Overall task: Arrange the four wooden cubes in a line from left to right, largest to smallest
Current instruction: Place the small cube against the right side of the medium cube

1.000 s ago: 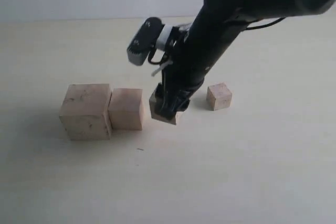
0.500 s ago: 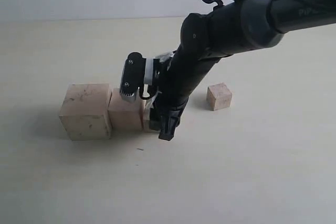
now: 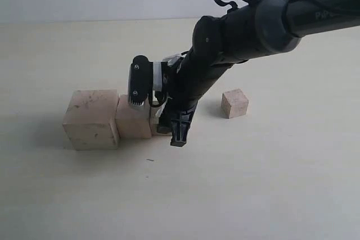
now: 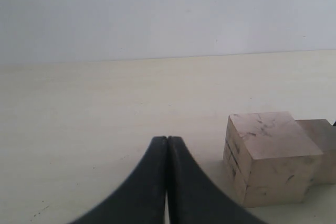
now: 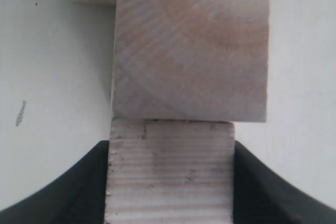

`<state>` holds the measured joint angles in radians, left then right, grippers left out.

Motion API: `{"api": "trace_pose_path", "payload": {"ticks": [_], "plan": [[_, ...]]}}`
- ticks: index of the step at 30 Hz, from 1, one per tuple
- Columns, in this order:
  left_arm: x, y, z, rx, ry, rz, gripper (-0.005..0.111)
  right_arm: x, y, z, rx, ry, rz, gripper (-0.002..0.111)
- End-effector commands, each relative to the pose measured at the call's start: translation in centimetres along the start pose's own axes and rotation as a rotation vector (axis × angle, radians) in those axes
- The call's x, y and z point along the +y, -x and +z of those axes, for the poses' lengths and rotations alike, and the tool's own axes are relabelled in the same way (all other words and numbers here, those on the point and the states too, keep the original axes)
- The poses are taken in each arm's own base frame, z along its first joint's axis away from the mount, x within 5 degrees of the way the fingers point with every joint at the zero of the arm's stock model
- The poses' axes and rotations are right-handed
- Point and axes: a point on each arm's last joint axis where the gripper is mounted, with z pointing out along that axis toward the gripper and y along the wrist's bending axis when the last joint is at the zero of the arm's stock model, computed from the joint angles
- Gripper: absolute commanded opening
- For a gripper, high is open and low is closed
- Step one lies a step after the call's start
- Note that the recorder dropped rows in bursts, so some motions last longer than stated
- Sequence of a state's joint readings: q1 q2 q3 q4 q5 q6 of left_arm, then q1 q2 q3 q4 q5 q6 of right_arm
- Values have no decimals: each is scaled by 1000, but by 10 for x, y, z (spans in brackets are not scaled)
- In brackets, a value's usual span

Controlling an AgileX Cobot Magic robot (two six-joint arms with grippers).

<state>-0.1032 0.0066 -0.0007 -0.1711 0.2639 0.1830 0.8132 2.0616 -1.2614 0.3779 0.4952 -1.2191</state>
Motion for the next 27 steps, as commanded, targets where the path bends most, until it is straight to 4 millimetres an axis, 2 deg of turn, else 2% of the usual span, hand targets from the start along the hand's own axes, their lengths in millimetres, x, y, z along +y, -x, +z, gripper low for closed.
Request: {"api": "trace_pose_path", "payload": {"ticks": [1,8,12,17,19,25,27], "plan": [[0,0,0,-9,0,-11,0,4,-6,12,31,29,-28,0],[0,0,0,-9,0,-11,0,3,-6,12,25,15,-28,0],[0,0,0,-9,0,-11,0,1,-5,12,15,-11,-28,8],[0,0,0,-9,0,-11,0,0,-5,12,12,-19,-28,31],[0,0,0,-9,0,-11,0,0,-5,12,12,-19,-28,49],[0,0,0,-9,0,-11,0,2,-5,12,20,3,-45,73],[0,0,0,-9,0,-11,0,0,-4,11,12,-15,-46,76]]}}
